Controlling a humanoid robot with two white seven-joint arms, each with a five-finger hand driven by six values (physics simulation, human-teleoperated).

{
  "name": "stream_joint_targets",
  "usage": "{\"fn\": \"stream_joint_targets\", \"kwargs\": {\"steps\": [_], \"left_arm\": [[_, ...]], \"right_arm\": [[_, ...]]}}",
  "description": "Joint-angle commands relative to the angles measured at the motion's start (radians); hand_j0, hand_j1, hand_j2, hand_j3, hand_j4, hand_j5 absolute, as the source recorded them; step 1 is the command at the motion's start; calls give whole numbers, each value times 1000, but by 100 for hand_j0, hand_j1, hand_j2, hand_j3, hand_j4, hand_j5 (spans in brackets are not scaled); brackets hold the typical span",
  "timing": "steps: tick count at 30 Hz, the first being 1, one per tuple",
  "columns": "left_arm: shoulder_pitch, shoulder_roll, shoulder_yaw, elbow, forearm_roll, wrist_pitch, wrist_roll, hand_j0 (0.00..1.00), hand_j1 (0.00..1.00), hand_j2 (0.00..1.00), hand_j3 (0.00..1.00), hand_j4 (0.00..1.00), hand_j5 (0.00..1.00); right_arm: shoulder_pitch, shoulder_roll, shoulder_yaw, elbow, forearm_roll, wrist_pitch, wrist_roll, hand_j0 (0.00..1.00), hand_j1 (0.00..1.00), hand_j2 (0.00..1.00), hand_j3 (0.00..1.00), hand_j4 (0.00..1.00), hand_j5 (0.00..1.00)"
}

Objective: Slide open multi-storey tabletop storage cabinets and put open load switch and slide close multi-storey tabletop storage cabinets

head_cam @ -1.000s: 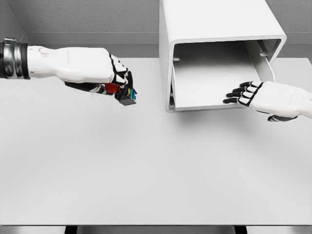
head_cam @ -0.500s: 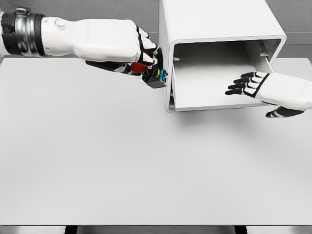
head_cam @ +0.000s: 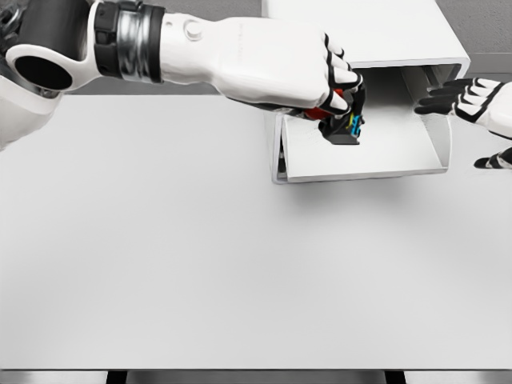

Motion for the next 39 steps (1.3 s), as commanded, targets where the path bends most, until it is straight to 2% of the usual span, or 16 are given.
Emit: {"fn": "stream_joint_targets", "kwargs": {"steps": [1,4,5,6,8,11,13,14,21,22,24,25,27,30,32,39], "left_arm": [[0,-55,2,4,-80,3,3,39,39,39,39,39,39],[-2,-105,-1,5,-189,3,3,39,39,39,39,39,39],[-2,-144,-4,37,-225,3,3,39,39,39,39,39,39],[-2,-173,-6,91,-248,3,3,39,39,39,39,39,39],[3,-211,-8,139,-318,3,3,39,39,39,39,39,39],[6,-230,-24,162,-386,3,3,39,39,39,39,39,39],[5,-236,-32,218,-393,3,3,39,39,39,39,39,39],[6,-240,-35,218,-393,3,3,39,39,39,39,39,39],[6,-242,-64,243,-398,3,3,45,45,45,45,45,45],[6,-242,-64,247,-398,3,3,47,47,47,47,47,47],[8,-240,-66,249,-396,3,3,59,59,59,59,59,59],[8,-240,-66,251,-392,3,3,74,74,74,74,74,74],[8,-240,-66,251,-390,3,3,89,89,89,89,89,89],[8,-240,-64,252,-392,3,3,100,100,100,100,100,100],[8,-240,-64,254,-390,3,3,100,100,100,100,100,100],[8,-240,-64,252,-389,3,3,100,100,100,100,100,100]], "right_arm": [[5,-11,-82,0,-29,3,-1,100,100,100,100,100,100],[77,-14,-190,0,-62,3,-1,100,100,100,100,100,100],[144,-17,-265,1,-64,3,-1,100,100,100,100,100,100],[186,-17,-316,3,-64,3,-1,100,100,100,100,100,100],[259,-14,-388,8,-64,3,-1,100,100,100,100,100,100],[385,1,-480,11,-64,3,-1,98,98,98,98,98,98],[469,6,-483,11,-59,3,-1,67,67,67,67,67,67],[485,6,-481,11,-56,3,-1,58,58,58,58,58,58],[537,9,-382,0,-13,3,-1,57,57,57,57,57,57],[535,8,-328,0,13,3,-1,57,57,57,57,57,57],[519,1,-257,0,31,3,-1,57,57,57,57,57,57],[517,1,-237,0,42,3,-1,57,57,57,57,57,57],[494,0,-199,-2,54,3,-1,57,57,57,57,57,57],[473,0,-159,-2,54,3,-1,57,57,57,57,57,57],[439,0,-124,-2,54,3,-1,57,57,57,57,57,57],[437,0,-124,-2,53,3,-1,58,58,58,58,58,58]]}}
